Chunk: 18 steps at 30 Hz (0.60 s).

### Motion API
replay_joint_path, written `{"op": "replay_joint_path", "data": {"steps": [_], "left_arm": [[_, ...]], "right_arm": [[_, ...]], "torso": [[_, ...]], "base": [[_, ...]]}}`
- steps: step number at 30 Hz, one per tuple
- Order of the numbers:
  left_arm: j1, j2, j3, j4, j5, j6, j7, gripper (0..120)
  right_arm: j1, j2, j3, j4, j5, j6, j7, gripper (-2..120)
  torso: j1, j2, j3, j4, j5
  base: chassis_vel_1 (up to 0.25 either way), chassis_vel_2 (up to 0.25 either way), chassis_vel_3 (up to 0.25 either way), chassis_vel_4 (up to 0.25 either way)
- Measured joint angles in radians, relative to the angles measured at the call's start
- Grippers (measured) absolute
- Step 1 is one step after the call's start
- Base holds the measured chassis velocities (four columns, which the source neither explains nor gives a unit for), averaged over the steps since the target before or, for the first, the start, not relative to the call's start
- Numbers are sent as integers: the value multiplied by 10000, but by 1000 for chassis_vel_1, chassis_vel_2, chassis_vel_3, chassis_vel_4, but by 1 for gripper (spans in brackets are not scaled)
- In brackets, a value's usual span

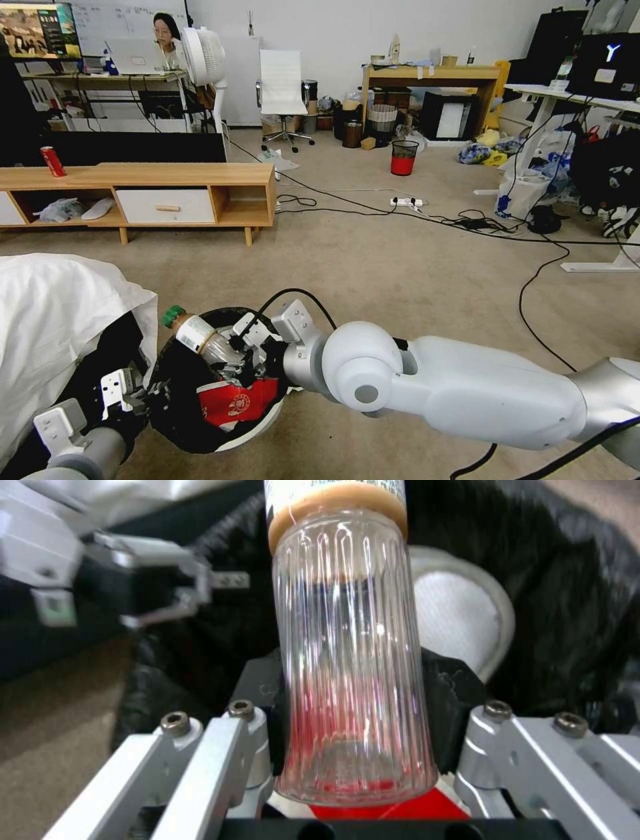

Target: Pick up the trash bin and place the garbage on the floor into it.

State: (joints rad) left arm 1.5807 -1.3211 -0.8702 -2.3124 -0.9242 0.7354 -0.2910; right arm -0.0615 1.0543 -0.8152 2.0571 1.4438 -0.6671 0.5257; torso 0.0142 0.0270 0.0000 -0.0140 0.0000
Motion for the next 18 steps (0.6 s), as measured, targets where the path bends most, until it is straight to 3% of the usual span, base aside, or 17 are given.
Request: {"op": "replay_joint_path", "data": {"steps": [13,18], "left_arm": [[71,-91,6,-32,36,0,52,2],[56,-104,35,15,58,0,64,2]], "right_arm": [[-463,-2,-159,-544,-664,263,-70,38],[-503,-63,-98,-554,-721,290,-72,54]], "torso": [[-1,0,0,1,0],[0,0,0,1,0]], "base": [[0,0,0,0],[0,0,0,0]]}}
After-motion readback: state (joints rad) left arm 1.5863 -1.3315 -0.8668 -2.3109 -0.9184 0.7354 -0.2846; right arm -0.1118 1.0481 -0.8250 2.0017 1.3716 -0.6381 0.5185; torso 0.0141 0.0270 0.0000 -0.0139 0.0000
